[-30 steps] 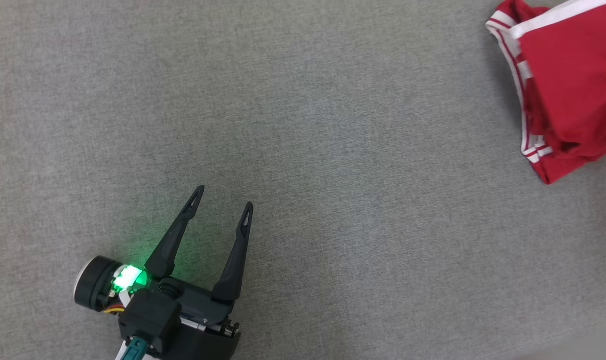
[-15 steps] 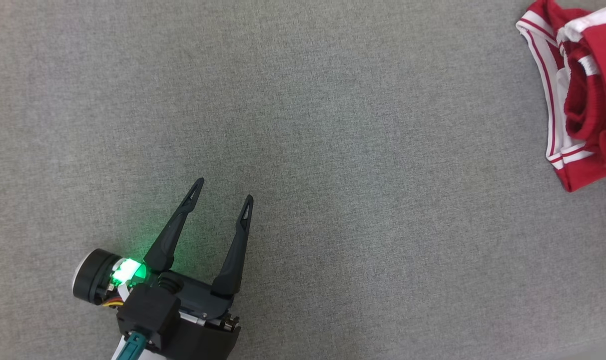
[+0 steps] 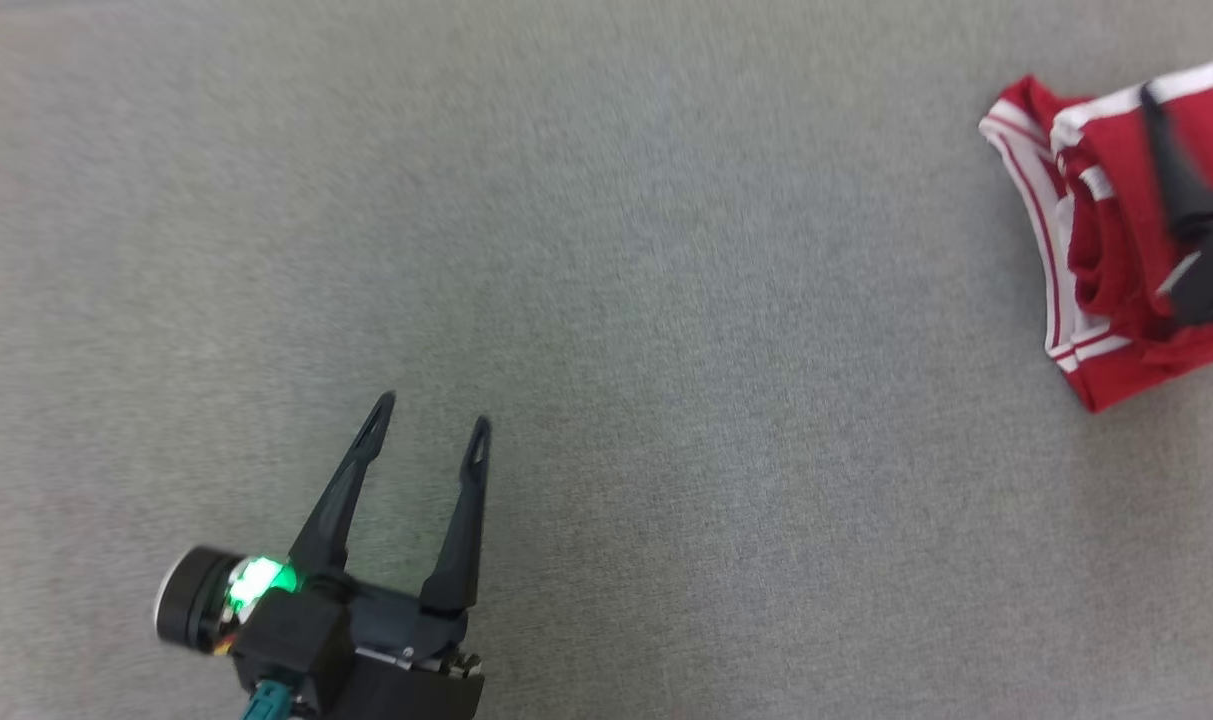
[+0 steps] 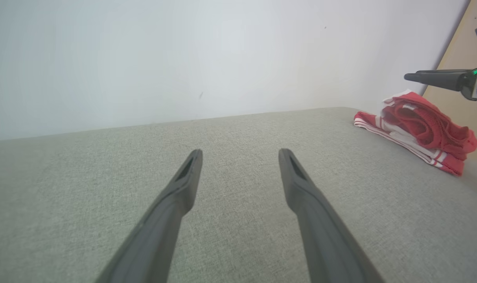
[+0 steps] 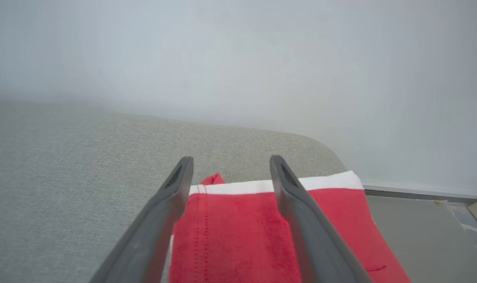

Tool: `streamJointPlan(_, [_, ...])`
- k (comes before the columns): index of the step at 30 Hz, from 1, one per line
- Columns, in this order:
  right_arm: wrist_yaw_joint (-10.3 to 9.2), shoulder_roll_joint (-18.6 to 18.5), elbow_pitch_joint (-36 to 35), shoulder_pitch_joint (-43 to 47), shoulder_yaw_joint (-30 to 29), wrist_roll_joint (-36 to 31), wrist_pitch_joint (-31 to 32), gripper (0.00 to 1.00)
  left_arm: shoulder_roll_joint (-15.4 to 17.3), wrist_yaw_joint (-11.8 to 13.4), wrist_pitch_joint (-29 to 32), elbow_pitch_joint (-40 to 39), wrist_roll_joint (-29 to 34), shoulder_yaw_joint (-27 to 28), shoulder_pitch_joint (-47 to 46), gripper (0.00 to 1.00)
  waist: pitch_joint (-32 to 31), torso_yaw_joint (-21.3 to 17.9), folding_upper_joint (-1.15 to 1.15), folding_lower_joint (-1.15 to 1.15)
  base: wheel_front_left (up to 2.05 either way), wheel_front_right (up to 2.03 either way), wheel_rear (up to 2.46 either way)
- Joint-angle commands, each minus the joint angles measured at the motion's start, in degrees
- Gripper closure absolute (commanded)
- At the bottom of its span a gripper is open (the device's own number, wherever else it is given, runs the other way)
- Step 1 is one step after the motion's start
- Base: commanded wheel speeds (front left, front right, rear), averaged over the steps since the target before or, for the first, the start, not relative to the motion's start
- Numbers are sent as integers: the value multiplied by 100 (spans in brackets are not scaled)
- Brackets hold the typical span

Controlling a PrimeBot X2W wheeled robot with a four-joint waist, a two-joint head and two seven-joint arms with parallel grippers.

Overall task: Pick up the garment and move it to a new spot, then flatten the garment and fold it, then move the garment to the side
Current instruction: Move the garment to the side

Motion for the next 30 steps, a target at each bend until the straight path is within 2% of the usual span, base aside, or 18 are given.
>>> streamJointPlan(1, [-17,116,-190,234,-165,-180,-33,0,-32,63,-10,59,-52,55,149,0,-464,187,0,1,0,0,0])
streamJointPlan(11, [-17,1116,-1453,2184,-1480,-1531,-32,0,-186,378,-10,524,-362,330,641,0,-1452,554,0,1,0,0,0])
streamJointPlan(22, [-17,2220,-2378,4320,-3052,-2795,-23,0,-300,664,-10,839,-792,444,1057,0,-2563,803,0,1,0,0,0])
streamJointPlan(27, [-17,2690,-3251,5179,-3826,-3564,-22,0,-304,617,-10,854,-965,470,1279,0,-2782,862,0,1,0,0,0])
streamJointPlan(30, [-17,2906,-3688,5645,-4112,-3854,-22,0,-310,621,-10,773,-832,526,1361,0,-2890,912,0,1,0,0,0])
